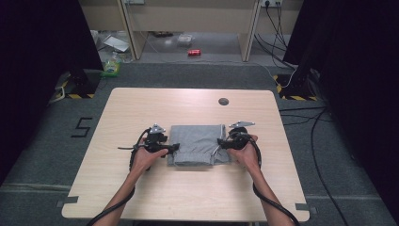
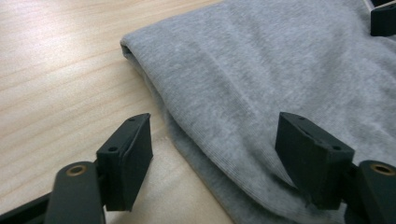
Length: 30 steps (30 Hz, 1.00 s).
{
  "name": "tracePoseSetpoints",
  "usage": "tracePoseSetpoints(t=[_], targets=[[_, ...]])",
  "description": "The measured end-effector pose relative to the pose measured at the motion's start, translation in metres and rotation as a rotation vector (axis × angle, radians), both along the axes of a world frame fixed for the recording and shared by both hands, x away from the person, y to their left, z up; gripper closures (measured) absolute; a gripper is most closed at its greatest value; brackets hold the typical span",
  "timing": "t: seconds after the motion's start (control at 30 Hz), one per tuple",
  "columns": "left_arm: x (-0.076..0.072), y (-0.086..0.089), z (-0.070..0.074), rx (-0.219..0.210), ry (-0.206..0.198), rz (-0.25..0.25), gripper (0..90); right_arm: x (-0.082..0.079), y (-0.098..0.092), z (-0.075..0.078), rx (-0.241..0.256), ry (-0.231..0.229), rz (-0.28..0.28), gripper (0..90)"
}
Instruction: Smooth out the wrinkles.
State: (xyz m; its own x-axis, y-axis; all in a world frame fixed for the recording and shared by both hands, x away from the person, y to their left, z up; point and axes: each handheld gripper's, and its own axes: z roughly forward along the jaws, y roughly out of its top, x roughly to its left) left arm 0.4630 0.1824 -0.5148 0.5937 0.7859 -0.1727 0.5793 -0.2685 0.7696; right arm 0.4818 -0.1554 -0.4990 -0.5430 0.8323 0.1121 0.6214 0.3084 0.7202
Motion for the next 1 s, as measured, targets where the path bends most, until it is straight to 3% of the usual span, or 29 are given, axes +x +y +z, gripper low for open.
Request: tracePoseSetpoints(t=[0.37,0.7,0.9,1.0], targets=[[-0.025,0.003,0.018,-0.043,0.006,-0.028,22.1,-0.021,-0.003,0.015,0.028,-0.02,0.02,34.5],[-0.052,0.009,0.021,-0.04,-0.012,-0.053,21.4,-0.042,-0.004,0.02,0.021,-0.058,0.049,34.4],[-0.065,0.01,0.02,-0.062,-0.03,-0.059,20.5,-0.053,-0.001,0.022,0.028,-0.069,0.066,33.6],[-0.07,0.01,0.022,-0.041,-0.037,-0.066,19.4,-0.057,0.001,0.025,0.026,-0.079,0.071,32.8]])
